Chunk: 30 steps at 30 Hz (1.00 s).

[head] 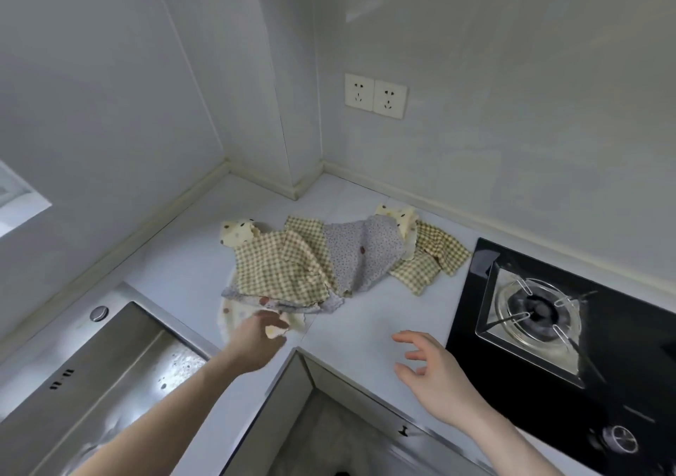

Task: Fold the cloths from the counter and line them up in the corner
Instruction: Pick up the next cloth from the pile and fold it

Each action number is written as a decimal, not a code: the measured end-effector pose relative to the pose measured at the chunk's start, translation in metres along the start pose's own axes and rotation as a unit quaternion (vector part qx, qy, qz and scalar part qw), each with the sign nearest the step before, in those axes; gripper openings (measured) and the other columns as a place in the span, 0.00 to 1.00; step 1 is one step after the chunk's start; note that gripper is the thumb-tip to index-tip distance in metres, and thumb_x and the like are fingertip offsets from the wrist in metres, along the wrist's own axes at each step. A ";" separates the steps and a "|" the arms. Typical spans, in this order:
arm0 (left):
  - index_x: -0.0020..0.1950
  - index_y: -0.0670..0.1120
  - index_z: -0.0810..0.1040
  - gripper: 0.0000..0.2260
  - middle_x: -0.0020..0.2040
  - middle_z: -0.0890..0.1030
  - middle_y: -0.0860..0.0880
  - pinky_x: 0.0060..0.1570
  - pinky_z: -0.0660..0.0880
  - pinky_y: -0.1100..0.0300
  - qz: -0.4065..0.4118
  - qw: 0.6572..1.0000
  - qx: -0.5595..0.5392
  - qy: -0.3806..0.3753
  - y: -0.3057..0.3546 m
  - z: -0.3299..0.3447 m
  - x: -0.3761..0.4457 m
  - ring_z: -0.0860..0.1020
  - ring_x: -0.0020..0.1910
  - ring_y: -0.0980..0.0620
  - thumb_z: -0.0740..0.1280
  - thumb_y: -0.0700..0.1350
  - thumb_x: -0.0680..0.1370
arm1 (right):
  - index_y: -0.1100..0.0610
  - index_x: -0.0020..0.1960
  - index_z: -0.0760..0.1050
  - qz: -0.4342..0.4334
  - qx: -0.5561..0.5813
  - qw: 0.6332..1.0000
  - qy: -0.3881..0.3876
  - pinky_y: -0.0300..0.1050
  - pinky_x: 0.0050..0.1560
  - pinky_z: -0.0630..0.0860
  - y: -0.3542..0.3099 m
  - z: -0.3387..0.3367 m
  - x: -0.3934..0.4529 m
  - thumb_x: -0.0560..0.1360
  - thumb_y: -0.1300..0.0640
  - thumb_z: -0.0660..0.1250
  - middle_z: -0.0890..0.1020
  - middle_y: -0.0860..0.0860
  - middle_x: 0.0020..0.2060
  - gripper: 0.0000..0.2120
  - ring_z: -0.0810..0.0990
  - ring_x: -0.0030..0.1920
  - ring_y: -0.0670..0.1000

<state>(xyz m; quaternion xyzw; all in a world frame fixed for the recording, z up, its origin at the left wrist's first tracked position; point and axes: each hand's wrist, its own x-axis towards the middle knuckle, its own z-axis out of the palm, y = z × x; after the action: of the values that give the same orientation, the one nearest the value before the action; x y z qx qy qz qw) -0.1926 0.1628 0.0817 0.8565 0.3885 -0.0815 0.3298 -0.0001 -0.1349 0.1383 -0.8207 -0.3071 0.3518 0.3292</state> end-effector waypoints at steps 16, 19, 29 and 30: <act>0.47 0.58 0.76 0.06 0.54 0.79 0.61 0.51 0.73 0.51 0.044 0.962 0.036 0.265 -0.045 0.098 0.075 0.76 0.54 0.48 0.66 0.57 0.73 | 0.43 0.73 0.66 -0.130 -0.163 0.977 -0.034 0.36 0.72 0.63 0.067 0.044 0.135 0.81 0.51 0.64 0.64 0.35 0.69 0.21 0.65 0.72 0.42; 0.40 0.57 0.67 0.14 0.39 0.75 0.62 0.42 0.71 0.52 0.057 0.936 -0.014 0.348 -0.050 0.116 0.085 0.72 0.44 0.54 0.72 0.53 0.76 | 0.43 0.76 0.64 -0.185 -0.266 0.946 -0.010 0.40 0.74 0.59 0.090 0.066 0.162 0.81 0.46 0.61 0.62 0.38 0.74 0.24 0.62 0.75 0.44; 0.51 0.55 0.72 0.10 0.44 0.76 0.62 0.51 0.62 0.57 0.193 0.870 0.095 0.443 -0.066 0.138 0.088 0.72 0.46 0.56 0.69 0.49 0.74 | 0.40 0.80 0.57 -0.260 -0.317 0.908 0.092 0.47 0.81 0.39 0.129 0.123 0.172 0.75 0.35 0.37 0.53 0.38 0.81 0.36 0.45 0.82 0.43; 0.50 0.54 0.74 0.07 0.44 0.77 0.61 0.52 0.62 0.57 0.214 0.858 0.110 0.453 -0.067 0.138 0.086 0.73 0.46 0.54 0.69 0.50 0.75 | 0.41 0.80 0.58 -0.258 -0.312 0.909 0.098 0.46 0.81 0.39 0.130 0.125 0.170 0.78 0.36 0.41 0.53 0.38 0.81 0.32 0.46 0.82 0.43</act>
<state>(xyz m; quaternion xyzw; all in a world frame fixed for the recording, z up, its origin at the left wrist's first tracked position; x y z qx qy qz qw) -0.1654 0.1608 -0.0924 0.8916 0.2909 0.3457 0.0302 0.0337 -0.0464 -0.0909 -0.8044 -0.5681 0.0583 0.1640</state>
